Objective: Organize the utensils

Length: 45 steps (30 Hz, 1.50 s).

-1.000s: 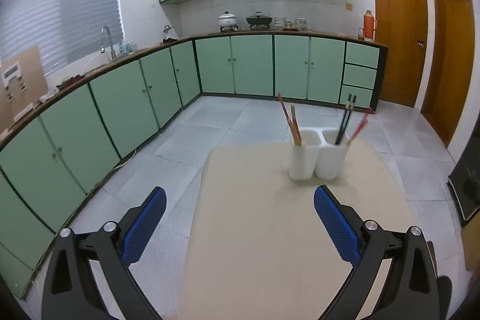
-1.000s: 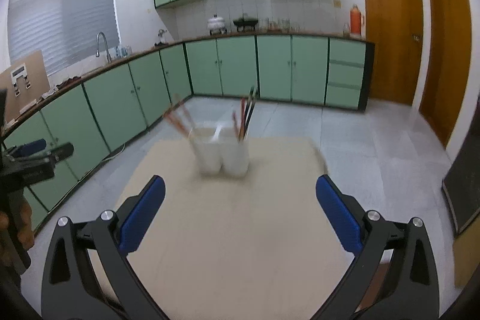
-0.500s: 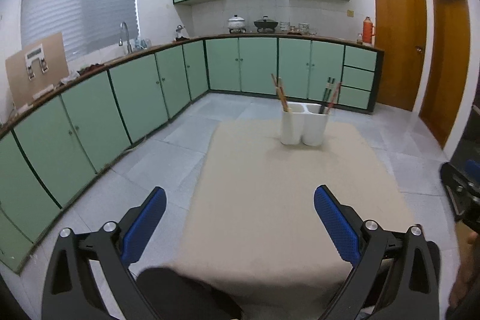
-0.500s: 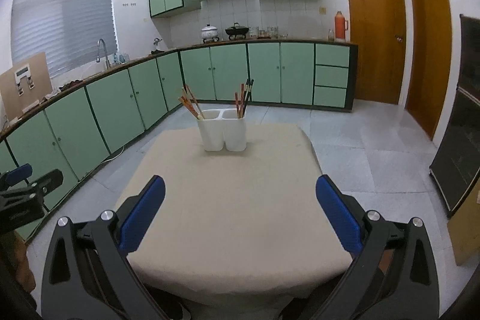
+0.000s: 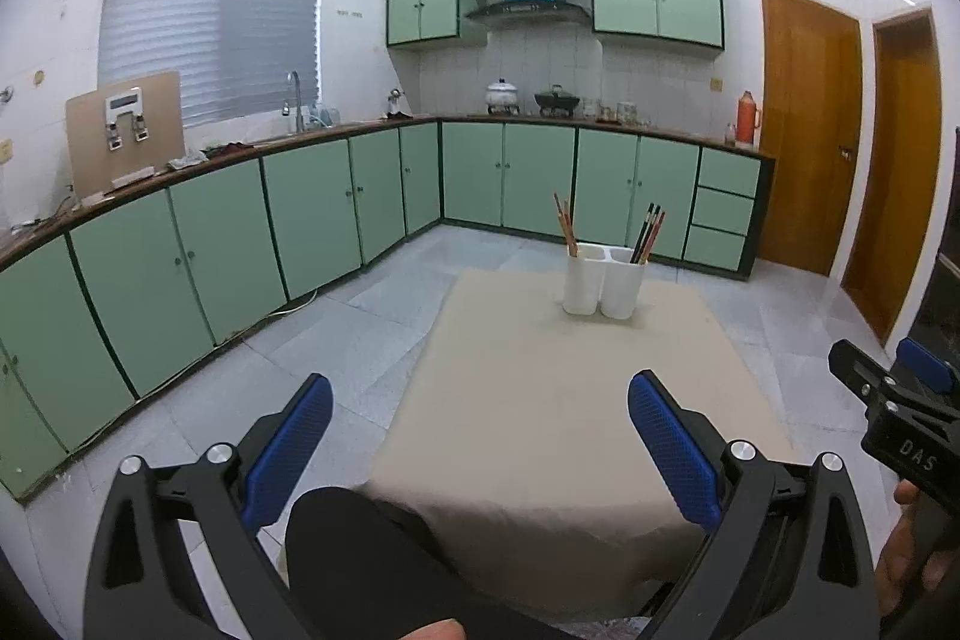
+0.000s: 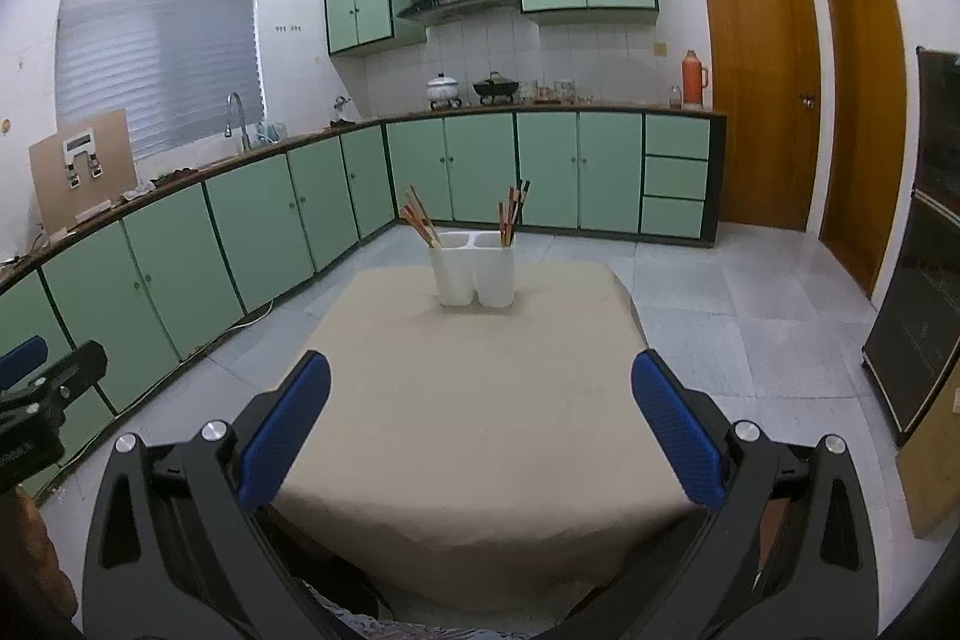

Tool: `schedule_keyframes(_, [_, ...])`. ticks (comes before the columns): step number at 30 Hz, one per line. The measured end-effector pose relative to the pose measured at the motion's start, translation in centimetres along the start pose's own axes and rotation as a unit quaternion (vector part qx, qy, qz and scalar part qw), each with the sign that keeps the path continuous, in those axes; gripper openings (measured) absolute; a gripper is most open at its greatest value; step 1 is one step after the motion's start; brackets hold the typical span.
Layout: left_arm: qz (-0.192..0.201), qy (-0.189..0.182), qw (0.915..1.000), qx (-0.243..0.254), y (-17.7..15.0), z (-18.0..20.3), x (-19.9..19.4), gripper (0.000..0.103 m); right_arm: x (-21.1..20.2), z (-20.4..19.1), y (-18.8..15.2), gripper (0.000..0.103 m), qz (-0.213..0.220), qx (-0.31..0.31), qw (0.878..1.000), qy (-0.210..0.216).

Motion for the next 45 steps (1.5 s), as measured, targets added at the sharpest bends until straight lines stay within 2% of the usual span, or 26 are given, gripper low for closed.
schedule_keyframes(5, [0.006,-0.001,0.9999,-0.014,0.3,-1.0,-0.9,0.097,-1.1,-0.3,-0.1,0.098,0.008,-0.001,1.0,0.001])
schedule_keyframes(14, [0.029,0.006,0.9995,-0.006,0.8,-1.0,-1.7,0.097,-1.9,-0.7,-0.3,0.098,0.012,0.0,1.0,-0.001])
schedule_keyframes(45, [0.037,0.002,0.9993,-0.008,0.6,-0.9,-2.0,0.097,-3.0,-0.6,-0.1,0.098,0.025,0.005,1.0,-0.012])
Point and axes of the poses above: each gripper's, at about its wrist camera, not at the fingertips, and x roughly the way its jaws point, z to its right, y to its top, the point moved 8 cm from there along x, roughly the way its jaws point, and after that the axes turned 8 degrees about -x, right-handed, at the moved point
